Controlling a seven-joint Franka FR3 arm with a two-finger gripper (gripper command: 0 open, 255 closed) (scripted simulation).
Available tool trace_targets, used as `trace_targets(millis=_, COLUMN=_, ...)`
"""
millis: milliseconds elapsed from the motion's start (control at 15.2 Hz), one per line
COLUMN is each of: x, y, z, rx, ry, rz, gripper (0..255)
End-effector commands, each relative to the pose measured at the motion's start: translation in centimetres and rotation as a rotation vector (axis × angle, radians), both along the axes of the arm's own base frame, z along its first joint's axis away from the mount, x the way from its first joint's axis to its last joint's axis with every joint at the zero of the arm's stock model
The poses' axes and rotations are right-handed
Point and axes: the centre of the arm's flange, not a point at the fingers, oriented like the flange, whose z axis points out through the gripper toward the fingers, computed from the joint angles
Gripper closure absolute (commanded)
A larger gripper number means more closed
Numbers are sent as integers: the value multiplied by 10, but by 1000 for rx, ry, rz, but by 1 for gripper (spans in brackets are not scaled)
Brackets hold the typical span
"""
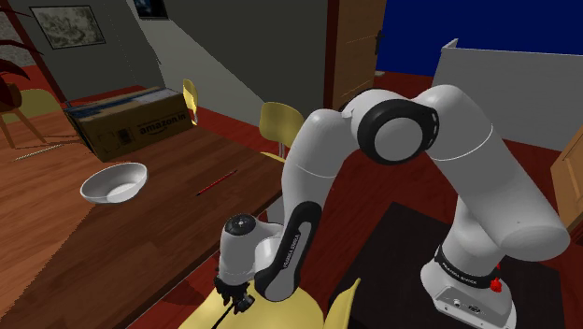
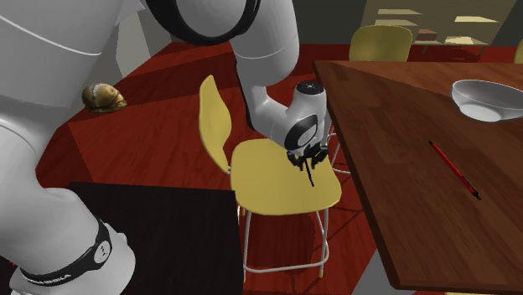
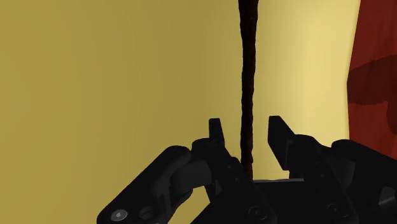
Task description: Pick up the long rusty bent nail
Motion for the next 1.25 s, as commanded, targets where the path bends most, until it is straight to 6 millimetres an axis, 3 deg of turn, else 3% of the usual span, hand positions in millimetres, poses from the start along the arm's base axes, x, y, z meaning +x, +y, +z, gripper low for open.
trace_targets(millis=0, x=3, y=-3, z=-3, rx=-2, ry=-1, rz=-7, gripper=255)
trace_targets(millis=1056, x=2, y=-4, z=75, rx=-2, ry=0, rz=-7, gripper=255)
trace_targets(millis=1188, x=2, y=-4, z=76, rx=-2, ry=0, rz=-7, gripper=255)
